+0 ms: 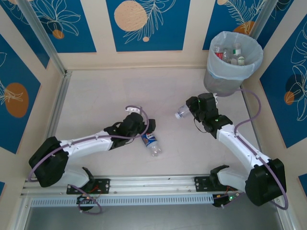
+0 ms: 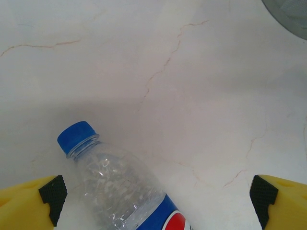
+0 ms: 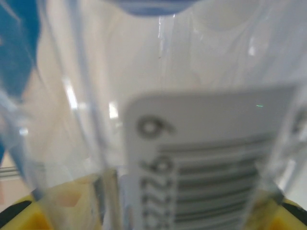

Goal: Put the plastic bottles in the bin

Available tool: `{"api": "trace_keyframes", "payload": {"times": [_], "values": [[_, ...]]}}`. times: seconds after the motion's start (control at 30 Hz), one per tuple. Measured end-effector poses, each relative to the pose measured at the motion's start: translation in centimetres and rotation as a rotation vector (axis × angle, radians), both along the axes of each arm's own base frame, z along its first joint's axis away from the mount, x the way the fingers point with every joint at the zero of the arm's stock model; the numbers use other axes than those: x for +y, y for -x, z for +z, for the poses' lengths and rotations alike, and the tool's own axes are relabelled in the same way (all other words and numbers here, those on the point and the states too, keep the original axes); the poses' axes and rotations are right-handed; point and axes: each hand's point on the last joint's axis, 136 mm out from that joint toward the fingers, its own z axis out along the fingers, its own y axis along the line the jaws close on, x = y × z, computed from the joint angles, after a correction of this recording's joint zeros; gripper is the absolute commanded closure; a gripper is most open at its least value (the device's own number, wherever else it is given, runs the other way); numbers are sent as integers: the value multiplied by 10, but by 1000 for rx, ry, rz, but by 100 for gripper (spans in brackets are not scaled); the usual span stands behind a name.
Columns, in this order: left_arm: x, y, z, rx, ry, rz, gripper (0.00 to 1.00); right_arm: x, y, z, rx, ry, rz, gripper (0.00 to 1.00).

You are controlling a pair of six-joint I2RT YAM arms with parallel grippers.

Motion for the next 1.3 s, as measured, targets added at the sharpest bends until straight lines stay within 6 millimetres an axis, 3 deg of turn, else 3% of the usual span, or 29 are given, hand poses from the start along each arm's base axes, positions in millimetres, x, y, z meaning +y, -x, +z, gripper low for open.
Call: {"api": "trace_keyframes", "payload": {"times": [0.17,0.5,0.73,0.97,1.17,1.3], "values": [[-2,-2,0,21,1,16,1,-17,-20,28,-79,-37,-42,53],[3,-1,-9,61,-6,52,1,-54,-92,130,-316,-111,-135,53],[6,-1,-10,61,-16,68,1,-72,-135,154,-412,-142,-187,52],[10,0,-14,72,-33,74,1,-106,-174,184,-522,-141,-276,51],[15,1,-16,78,-52,93,1,-138,-193,212,-593,-152,-344,51],[18,1,-17,83,-57,107,1,-160,-205,212,-598,-151,-386,50]]}}
